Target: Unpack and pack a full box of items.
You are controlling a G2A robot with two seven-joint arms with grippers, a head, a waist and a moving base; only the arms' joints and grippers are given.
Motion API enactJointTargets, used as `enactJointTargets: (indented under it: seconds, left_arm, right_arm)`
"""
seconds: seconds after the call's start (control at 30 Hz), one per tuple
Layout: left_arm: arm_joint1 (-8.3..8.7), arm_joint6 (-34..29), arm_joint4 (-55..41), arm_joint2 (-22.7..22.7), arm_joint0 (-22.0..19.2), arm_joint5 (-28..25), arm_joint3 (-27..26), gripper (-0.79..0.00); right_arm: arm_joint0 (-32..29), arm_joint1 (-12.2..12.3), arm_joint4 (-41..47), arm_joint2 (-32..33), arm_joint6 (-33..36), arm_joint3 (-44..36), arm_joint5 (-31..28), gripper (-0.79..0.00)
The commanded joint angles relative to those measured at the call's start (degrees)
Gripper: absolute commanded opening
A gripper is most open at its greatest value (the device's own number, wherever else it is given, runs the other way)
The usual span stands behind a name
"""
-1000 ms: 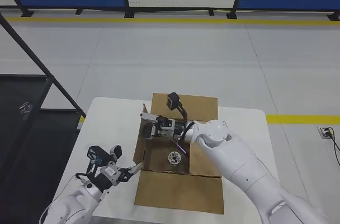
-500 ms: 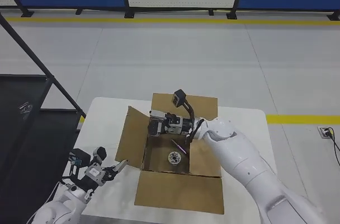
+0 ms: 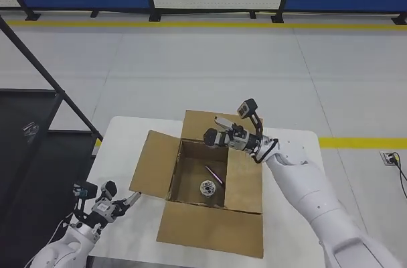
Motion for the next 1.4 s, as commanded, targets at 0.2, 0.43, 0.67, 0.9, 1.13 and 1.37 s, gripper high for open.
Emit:
enactJointTargets:
  seconds: [0.2, 0.43, 0.67, 0.9, 1.13, 1.37]
  left_arm:
    - [-0.15, -0.92, -1.84, 0.23, -2.39, 1.98, 3.22, 0.000]
    - [-0.22, -3.26, -2.71, 1.05, -5.47, 2.93, 6.15, 0.000]
    - [-0.23, -3.16, -2.73, 1.34, -6.53, 2.49, 6.57, 0.000]
    - [-0.11, 2.16, -4.06, -2.05, -2.24, 0.13, -0.75, 0.000]
    - [-0.03, 6.62, -9.00, -7.13, 4.05, -5.25, -12.86, 0.000]
    - [0.20, 0.66, -13.03, -6.00, 5.12, -8.86, -22.22, 0.000]
  right_arm:
    - [-5.39, 3.18, -0.19, 7.20, 2.81, -7.11, -1.18, 0.000]
    - [-10.52, 5.33, -0.54, 12.62, 3.29, -14.66, 0.39, 0.000]
    - [-13.81, 6.41, -1.76, 15.37, 2.18, -19.60, 2.03, 0.000]
    - [-14.66, 6.77, -2.70, 16.22, 0.92, -21.07, 3.24, 0.000]
    - [-14.45, 6.99, -2.42, 17.13, 0.62, -20.32, 3.06, 0.000]
    - [-16.58, 8.03, -1.64, 20.90, 1.51, -21.21, 1.48, 0.000]
